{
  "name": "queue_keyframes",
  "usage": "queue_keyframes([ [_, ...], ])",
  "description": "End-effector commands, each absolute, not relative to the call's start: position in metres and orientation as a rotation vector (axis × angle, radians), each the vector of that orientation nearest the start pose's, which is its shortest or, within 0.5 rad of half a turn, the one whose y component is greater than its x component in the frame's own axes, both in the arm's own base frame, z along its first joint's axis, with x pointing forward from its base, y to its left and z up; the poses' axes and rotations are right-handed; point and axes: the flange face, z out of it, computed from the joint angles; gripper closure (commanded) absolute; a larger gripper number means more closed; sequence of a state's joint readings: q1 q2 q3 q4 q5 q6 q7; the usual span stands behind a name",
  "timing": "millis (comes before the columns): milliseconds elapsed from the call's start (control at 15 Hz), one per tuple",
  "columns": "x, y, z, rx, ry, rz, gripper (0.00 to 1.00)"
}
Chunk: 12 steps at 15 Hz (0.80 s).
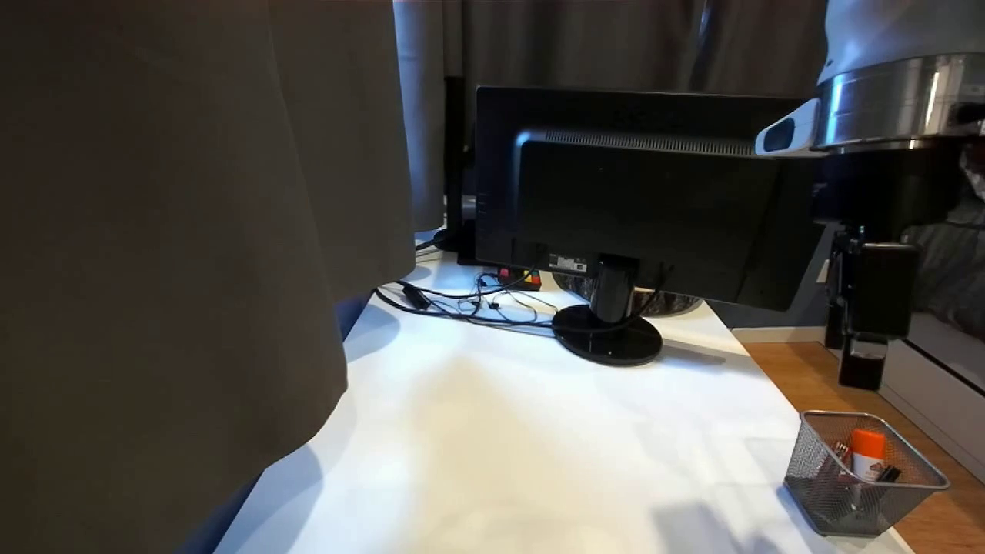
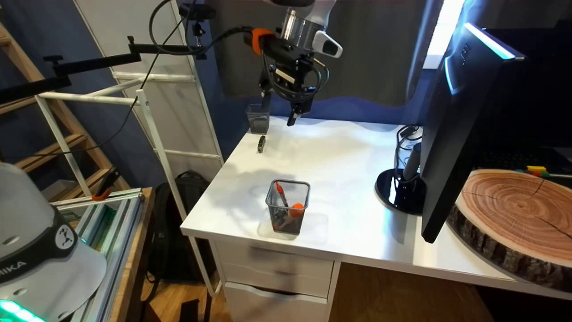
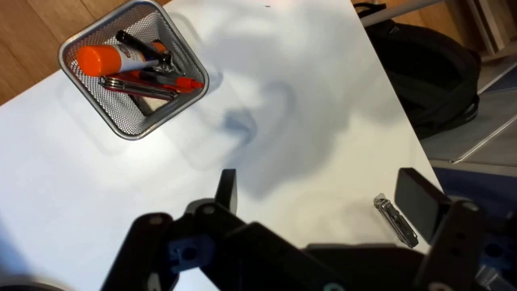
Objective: Pick up the object on the left side next to the basket and put it on the stand of the tv on the right
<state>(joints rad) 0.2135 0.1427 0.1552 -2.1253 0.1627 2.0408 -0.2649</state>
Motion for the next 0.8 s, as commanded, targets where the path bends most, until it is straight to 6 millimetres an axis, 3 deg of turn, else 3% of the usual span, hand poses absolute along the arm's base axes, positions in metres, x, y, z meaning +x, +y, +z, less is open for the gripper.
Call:
queue_keyframes([
  [0,0.500,0.201,0.329,-2.865,-0.804,0.352,0.00],
  [467,0.541,0.280,0.270,-2.694,-1.335,0.347,0.00],
  [733,0.544,0.337,0.233,-2.491,-1.557,0.425,0.00],
])
